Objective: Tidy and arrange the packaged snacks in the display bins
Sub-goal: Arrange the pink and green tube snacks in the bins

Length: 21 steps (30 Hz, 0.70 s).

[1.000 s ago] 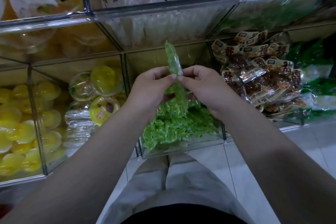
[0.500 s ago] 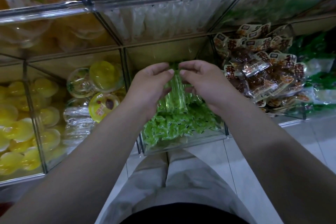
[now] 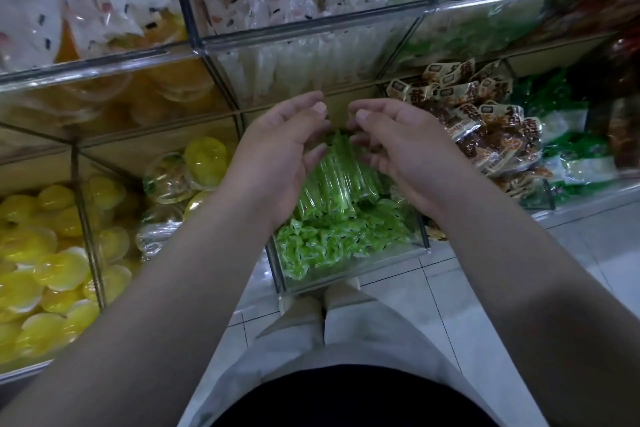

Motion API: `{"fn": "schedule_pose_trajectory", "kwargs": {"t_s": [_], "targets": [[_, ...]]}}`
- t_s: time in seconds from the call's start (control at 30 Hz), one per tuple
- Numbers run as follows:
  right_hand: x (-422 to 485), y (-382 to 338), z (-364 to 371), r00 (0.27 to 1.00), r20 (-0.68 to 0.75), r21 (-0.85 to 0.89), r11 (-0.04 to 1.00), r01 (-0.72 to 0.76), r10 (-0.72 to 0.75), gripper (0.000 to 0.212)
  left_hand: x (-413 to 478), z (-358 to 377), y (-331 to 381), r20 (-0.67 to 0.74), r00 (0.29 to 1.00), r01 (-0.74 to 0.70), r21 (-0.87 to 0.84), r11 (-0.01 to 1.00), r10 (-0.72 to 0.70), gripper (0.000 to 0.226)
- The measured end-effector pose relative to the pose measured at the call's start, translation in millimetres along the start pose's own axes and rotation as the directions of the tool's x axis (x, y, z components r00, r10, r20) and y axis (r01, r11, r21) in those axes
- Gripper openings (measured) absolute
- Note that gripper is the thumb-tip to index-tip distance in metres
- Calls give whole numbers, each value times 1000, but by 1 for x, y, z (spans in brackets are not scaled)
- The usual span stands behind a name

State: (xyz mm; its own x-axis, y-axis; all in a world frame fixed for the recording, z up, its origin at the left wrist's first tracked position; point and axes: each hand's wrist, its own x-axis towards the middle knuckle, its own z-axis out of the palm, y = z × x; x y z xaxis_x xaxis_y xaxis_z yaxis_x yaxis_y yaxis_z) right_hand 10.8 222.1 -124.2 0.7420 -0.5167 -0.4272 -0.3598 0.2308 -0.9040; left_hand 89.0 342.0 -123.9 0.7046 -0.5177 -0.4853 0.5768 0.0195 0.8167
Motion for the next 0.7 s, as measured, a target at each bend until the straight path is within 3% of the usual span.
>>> {"fn": "schedule_pose_trajectory", "kwargs": {"t_s": [0.43,0.7], "targets": [[-31,-36,-3,991,-56,137,982,132,-125,10,-29,26,37,137,985,-102,-22,994,105,12],[-19,-55,-34,988,-41,159,975,157,-152,11,-21,64,48,133,983,-115,-80,990,125,13]]}}
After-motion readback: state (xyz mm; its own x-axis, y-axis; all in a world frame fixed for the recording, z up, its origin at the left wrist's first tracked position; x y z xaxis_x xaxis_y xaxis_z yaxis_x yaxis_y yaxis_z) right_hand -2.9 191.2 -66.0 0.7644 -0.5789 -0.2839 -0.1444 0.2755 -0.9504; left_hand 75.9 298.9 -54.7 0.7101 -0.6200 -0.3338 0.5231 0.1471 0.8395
